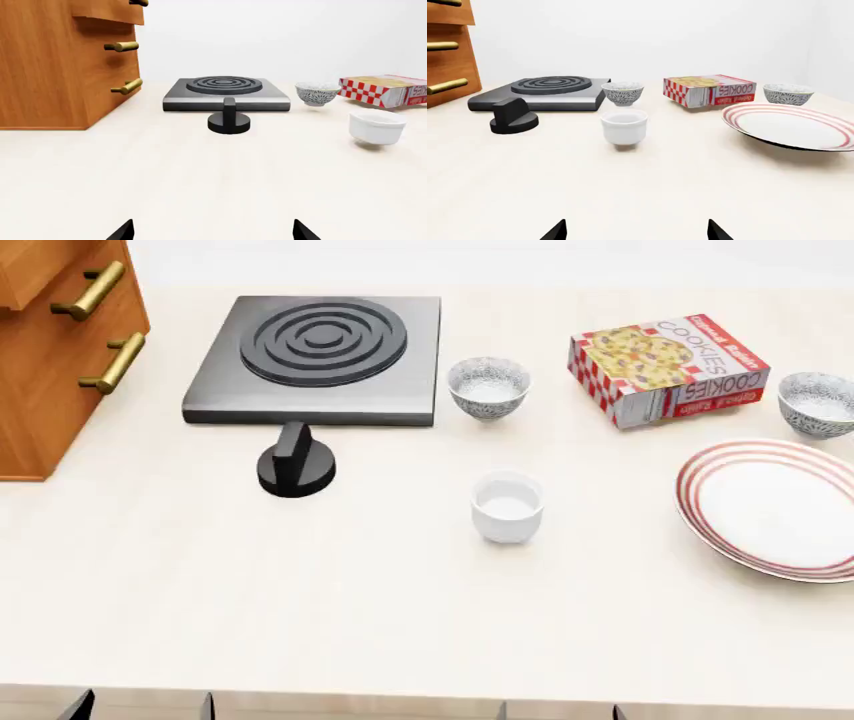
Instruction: Pick the akita bowl next to the plate and place it on the plate.
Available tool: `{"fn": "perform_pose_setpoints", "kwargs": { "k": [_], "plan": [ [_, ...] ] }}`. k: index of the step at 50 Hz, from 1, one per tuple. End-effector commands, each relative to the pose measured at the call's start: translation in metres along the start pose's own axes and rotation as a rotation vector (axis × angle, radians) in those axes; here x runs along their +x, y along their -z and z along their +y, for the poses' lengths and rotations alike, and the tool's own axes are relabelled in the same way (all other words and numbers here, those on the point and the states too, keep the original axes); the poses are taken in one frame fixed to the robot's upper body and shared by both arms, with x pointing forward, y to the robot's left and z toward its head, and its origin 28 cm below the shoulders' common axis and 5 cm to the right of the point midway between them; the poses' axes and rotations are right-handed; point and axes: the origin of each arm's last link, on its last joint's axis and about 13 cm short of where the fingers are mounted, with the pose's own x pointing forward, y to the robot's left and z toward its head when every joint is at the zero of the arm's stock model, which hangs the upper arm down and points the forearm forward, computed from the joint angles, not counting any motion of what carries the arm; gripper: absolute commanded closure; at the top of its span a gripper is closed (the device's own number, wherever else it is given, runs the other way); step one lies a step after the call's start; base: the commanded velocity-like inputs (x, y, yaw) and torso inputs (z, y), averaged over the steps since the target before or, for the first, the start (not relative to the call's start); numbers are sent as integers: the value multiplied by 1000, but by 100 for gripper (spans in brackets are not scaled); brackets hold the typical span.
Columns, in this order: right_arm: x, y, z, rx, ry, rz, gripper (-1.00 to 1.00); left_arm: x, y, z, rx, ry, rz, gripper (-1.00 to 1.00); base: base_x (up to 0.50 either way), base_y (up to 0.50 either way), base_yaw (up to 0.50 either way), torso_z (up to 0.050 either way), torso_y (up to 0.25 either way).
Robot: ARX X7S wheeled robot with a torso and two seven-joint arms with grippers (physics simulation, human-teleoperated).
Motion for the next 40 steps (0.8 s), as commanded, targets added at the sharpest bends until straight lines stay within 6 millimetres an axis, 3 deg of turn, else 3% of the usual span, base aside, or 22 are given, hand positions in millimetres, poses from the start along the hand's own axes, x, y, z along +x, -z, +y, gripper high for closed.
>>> {"fn": "perform_pose_setpoints", "kwargs": {
  "k": [1, 17, 22, 25, 29, 36, 40],
  "plan": [
    [-1, -1, 0, 9, 6, -2, -100, 0, 1, 1, -10, -5, 8, -100, 0, 0, 0, 0, 0],
    [-1, -4, 2, -2, 12, 4, -100, 1, -1, 1, -45, -6, 22, -100, 0, 0, 0, 0, 0],
    [-2, -5, 2, -11, 12, -6, -100, 0, -12, 3, -106, 22, 20, -100, 0, 0, 0, 0, 0],
    [-3, -6, 1, 7, 8, -10, -100, -1, -33, 9, -213, 48, 39, -100, 0, 0, 0, 0, 0],
    [-3, -9, 0, 18, -4, -11, -100, 3, -44, 17, -239, 38, 37, -100, 0, 0, 0, 0, 0],
    [-2, -48, 2, 72, -67, -77, -100, 14, -65, 40, -356, -43, 58, -100, 0, 0, 0, 0, 0],
    [-3, -81, 7, 144, -143, -124, -100, 20, -76, 59, -320, -124, -11, -100, 0, 0, 0, 0, 0]
  ]
}}
